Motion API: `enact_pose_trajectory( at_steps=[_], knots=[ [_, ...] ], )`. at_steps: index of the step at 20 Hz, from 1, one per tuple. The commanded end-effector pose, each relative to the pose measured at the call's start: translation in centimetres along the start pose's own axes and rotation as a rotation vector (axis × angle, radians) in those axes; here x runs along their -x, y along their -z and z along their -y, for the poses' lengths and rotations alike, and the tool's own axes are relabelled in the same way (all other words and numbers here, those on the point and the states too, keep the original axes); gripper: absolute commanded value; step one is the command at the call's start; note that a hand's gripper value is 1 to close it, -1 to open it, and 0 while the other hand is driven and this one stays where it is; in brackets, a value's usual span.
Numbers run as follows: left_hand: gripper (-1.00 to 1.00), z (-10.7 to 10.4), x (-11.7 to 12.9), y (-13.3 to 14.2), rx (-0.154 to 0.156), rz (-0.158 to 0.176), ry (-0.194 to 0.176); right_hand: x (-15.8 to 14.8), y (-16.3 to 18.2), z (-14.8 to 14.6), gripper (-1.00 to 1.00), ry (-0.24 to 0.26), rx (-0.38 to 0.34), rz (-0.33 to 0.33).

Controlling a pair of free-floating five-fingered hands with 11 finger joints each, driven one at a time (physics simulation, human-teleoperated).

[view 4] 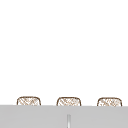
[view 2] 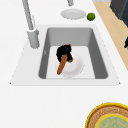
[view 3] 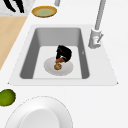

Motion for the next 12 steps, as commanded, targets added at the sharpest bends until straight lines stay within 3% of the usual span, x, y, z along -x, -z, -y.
enact_pose_trajectory(
  at_steps=[1,7,8,12],
  knots=[
    [0.00,0.0,0.0,0.0,0.000,0.000,0.000,-0.2,2.4,-0.9,1.00,-0.032,-0.005,0.036],
    [0.00,0.0,0.0,0.0,0.000,0.000,0.000,2.3,2.8,-0.2,1.00,0.008,-0.046,0.131],
    [0.00,0.0,0.0,0.0,0.000,0.000,0.000,2.3,2.8,0.0,-1.00,0.016,-0.047,0.135],
    [0.00,0.0,0.0,0.0,0.000,0.000,0.000,2.5,2.4,0.1,-1.00,0.020,-0.057,0.118]
  ],
)
